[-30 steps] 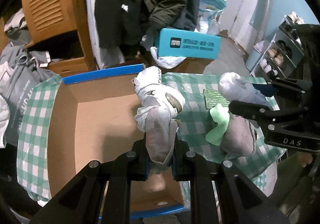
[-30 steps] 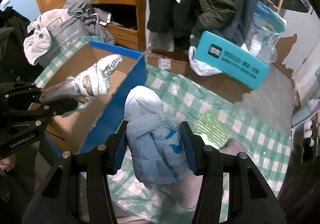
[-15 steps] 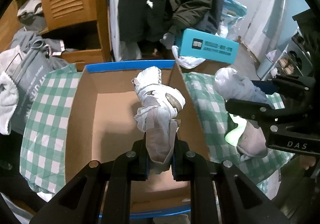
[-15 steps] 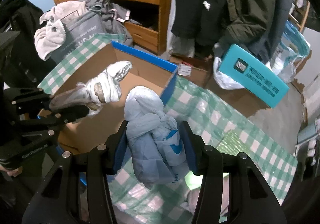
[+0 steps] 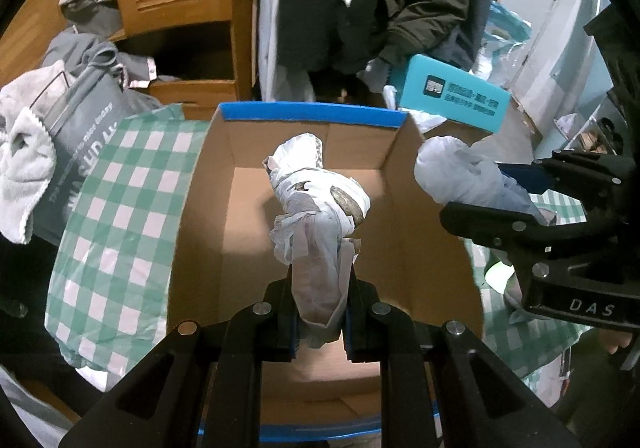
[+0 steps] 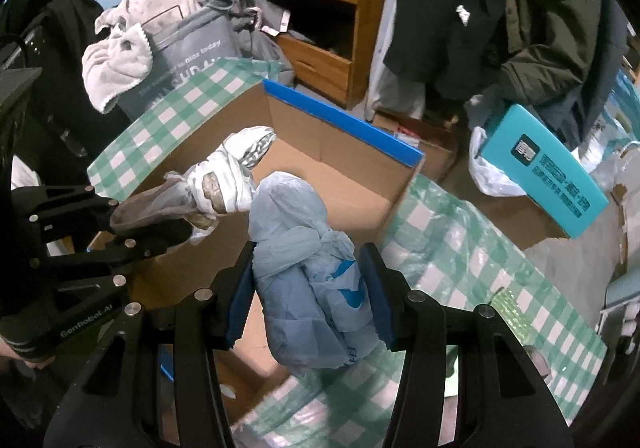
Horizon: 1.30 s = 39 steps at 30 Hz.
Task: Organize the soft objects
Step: 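Open both grippers to drop the sock bundles into the box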
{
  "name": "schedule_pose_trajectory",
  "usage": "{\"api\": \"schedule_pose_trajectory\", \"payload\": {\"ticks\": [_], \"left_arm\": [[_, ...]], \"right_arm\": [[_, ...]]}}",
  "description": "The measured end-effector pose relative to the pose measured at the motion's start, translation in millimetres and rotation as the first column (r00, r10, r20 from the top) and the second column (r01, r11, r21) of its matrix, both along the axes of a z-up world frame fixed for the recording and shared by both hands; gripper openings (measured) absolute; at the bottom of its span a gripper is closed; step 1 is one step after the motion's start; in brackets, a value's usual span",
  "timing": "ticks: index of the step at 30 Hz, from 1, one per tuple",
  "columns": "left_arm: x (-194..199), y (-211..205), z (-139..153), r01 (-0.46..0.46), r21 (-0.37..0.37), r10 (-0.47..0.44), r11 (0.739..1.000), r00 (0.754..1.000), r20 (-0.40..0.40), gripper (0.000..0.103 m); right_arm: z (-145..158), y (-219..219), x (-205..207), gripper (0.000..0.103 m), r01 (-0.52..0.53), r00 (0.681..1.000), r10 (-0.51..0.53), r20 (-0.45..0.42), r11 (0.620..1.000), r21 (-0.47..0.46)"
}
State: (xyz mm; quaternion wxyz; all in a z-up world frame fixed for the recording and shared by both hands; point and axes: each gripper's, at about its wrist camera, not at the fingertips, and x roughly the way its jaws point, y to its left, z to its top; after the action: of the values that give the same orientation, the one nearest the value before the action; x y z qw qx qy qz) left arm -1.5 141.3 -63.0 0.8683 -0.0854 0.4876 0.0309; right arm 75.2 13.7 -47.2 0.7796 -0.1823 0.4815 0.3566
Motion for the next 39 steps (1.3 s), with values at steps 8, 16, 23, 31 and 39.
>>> {"api": "schedule_pose_trajectory", "payload": {"ticks": [8,16,23,31,39], "left_arm": [[1,9,-12,-0.027,-0.007,0.027,1.000,0.999,-0.038,0.016],[-2,12,-12,-0.047,0.011,0.048,0.999,0.998,-0.048,0.027],[-2,9,-5,-0.042,0.031,0.043,0.999,0.999,-0.030,0.041],[-2,-10,4,-0.007,0.033,0.007,0.999,1.000,-0.014,0.050],[2,-41,12,0.065,0.050,-0.065,0.997,0.998,0.001,0.054]], "right_arm": [[-12,20,-1,0.052,-0.020,0.999,0.019,-0.028,0.999,-0.028],[-18,22,-1,0.057,-0.020,0.999,0.018,-0.037,0.999,-0.047],[-15,13,1,0.069,0.002,1.000,-0.003,-0.019,0.999,-0.046],[-6,-13,2,0.079,0.050,0.999,-0.050,-0.009,0.998,-0.025],[-5,-41,3,0.079,0.090,0.996,-0.090,-0.001,0.996,-0.021]]}}
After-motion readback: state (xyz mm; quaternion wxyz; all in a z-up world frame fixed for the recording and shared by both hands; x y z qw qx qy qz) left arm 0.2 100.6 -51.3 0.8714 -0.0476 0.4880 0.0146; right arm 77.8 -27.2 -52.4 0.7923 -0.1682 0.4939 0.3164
